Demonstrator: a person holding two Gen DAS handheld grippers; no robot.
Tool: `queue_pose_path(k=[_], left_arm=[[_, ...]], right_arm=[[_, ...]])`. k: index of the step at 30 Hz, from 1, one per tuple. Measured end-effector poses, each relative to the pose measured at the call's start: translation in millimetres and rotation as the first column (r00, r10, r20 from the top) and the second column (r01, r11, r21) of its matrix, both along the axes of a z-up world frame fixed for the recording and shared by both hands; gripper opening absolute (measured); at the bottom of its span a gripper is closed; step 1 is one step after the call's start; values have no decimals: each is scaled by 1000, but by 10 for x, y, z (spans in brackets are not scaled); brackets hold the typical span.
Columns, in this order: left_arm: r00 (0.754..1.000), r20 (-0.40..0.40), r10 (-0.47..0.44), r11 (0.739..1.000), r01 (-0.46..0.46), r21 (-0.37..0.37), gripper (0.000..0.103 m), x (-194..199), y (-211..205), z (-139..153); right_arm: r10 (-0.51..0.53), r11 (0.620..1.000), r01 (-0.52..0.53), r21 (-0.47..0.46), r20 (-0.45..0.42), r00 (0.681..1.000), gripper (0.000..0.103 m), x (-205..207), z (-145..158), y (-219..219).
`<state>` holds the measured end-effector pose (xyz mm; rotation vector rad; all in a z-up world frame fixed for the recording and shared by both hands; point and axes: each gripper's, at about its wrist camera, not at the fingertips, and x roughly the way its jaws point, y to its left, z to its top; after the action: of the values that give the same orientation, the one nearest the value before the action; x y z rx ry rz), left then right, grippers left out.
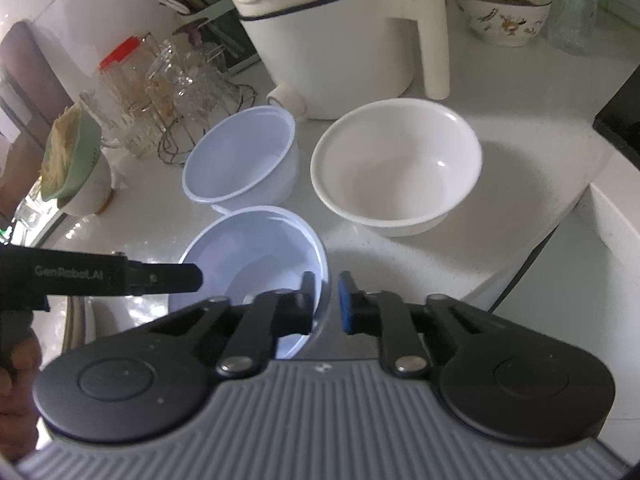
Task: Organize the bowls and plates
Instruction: 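Close both grippers on the light blue bowl rim and lift it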
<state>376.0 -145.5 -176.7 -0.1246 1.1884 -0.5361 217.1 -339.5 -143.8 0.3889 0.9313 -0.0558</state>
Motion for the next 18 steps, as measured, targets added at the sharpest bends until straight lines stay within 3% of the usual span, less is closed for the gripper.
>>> queue_pose_path(k=[8, 18], left_arm=[[1000, 5, 22, 1000, -22, 2, 27, 6, 92, 81], [995, 32, 94, 995, -95, 35, 27, 45, 455, 230]], right_arm=[[12, 999, -13, 46, 10, 1000, 11, 33, 11, 5], [116, 990, -119, 69, 53, 992, 11, 184, 149, 286]])
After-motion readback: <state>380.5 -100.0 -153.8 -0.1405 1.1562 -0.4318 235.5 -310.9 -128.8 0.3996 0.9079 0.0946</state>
